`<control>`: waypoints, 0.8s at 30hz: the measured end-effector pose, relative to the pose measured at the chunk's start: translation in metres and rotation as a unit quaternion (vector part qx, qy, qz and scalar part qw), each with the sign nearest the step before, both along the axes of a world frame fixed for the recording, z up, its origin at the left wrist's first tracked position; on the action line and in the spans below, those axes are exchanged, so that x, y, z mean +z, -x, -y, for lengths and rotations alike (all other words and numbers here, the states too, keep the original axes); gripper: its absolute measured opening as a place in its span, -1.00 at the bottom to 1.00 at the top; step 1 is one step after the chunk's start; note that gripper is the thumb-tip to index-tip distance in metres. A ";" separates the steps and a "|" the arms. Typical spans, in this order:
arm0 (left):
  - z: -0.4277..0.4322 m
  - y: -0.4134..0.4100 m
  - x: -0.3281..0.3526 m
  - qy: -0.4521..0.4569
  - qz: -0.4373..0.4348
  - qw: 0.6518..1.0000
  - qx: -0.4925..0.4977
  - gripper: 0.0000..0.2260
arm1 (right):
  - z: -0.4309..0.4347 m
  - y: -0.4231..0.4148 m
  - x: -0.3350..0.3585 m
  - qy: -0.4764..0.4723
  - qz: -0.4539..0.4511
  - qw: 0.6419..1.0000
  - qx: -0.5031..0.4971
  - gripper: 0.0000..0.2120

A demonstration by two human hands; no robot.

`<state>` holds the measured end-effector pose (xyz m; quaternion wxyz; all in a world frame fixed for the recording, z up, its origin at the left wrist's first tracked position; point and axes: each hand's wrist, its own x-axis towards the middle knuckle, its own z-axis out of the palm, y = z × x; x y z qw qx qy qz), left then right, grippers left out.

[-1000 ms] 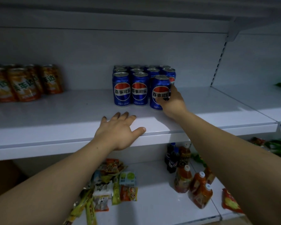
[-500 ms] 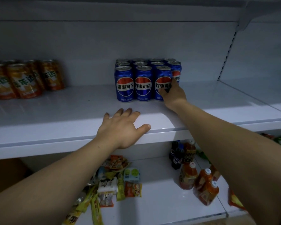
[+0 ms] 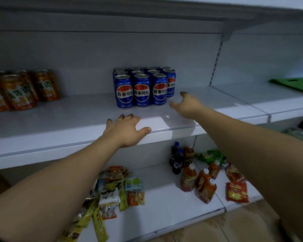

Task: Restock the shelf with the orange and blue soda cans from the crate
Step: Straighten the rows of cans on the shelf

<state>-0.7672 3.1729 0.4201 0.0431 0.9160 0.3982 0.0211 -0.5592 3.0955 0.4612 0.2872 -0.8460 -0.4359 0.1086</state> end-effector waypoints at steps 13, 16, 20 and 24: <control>0.138 -0.041 -0.010 0.023 0.066 0.970 -0.234 -0.38 | 0.206 0.007 -0.023 0.099 0.020 0.982 -0.161 -0.27; 0.174 -0.058 -0.029 0.047 0.054 0.960 -0.272 -0.37 | 0.248 0.010 -0.038 0.102 0.014 0.976 -0.192 -0.32; 0.215 -0.076 -0.064 0.101 0.031 0.944 -0.311 -0.41 | 0.301 0.010 -0.066 0.131 0.000 0.965 -0.228 -0.35; 0.250 -0.094 -0.113 0.172 -0.012 0.928 -0.330 -0.37 | 0.345 0.007 -0.109 0.139 -0.055 0.959 -0.239 -0.43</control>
